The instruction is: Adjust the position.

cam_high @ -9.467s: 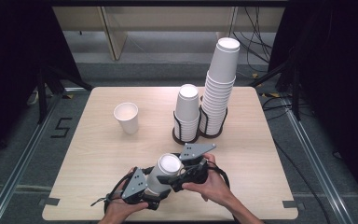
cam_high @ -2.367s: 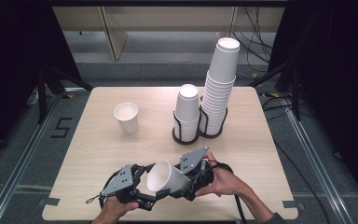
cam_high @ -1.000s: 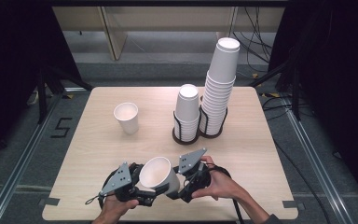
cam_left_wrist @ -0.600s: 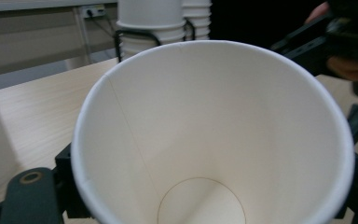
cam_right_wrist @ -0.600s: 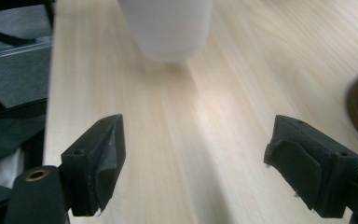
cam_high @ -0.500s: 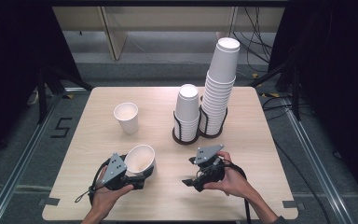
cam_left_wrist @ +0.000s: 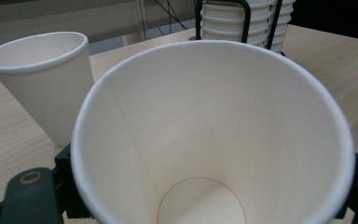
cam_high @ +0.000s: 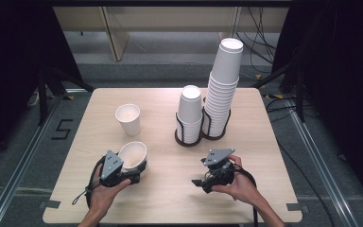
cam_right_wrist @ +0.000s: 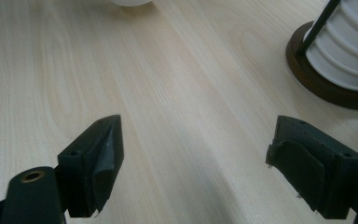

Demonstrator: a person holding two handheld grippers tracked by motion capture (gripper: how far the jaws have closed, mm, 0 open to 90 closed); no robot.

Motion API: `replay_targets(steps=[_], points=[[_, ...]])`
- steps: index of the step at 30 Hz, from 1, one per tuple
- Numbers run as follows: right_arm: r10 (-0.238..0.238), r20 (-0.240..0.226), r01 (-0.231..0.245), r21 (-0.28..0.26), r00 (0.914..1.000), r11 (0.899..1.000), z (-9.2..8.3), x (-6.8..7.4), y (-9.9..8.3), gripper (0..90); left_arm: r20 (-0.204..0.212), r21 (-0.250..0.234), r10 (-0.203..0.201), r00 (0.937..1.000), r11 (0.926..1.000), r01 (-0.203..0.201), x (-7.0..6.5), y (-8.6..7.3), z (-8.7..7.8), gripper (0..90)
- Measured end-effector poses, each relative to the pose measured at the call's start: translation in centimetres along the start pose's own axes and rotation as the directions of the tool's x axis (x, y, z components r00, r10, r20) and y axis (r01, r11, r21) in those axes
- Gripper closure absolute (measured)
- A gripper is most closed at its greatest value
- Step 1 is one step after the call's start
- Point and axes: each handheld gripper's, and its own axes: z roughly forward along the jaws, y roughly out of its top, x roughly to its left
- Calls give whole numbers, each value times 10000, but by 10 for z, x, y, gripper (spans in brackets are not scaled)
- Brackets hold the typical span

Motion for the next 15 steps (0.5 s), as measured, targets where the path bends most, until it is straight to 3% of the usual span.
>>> replay_targets(steps=[2, 5, 6, 15], points=[[-112, 65, 112, 30, 9999, 9999, -1, -1, -1, 179, -76, 61, -42, 10000, 10000, 42, 2, 0, 0, 167], [88, 178, -88, 29, 9998, 10000, 0, 0, -4, 173, -208, 82, -132, 9997, 9999, 134, 4, -1, 1, 166], [-122, 237, 122, -4, 9996, 9999, 0, -1, -5, 173, -252, 84, -143, 9996, 9999, 145, 5, -1, 1, 166], [55, 174, -56, 79, 9998, 10000, -1, 1, -8, 173, -637, 80, -296, 9975, 9995, 302, 15, -2, 0, 166]])
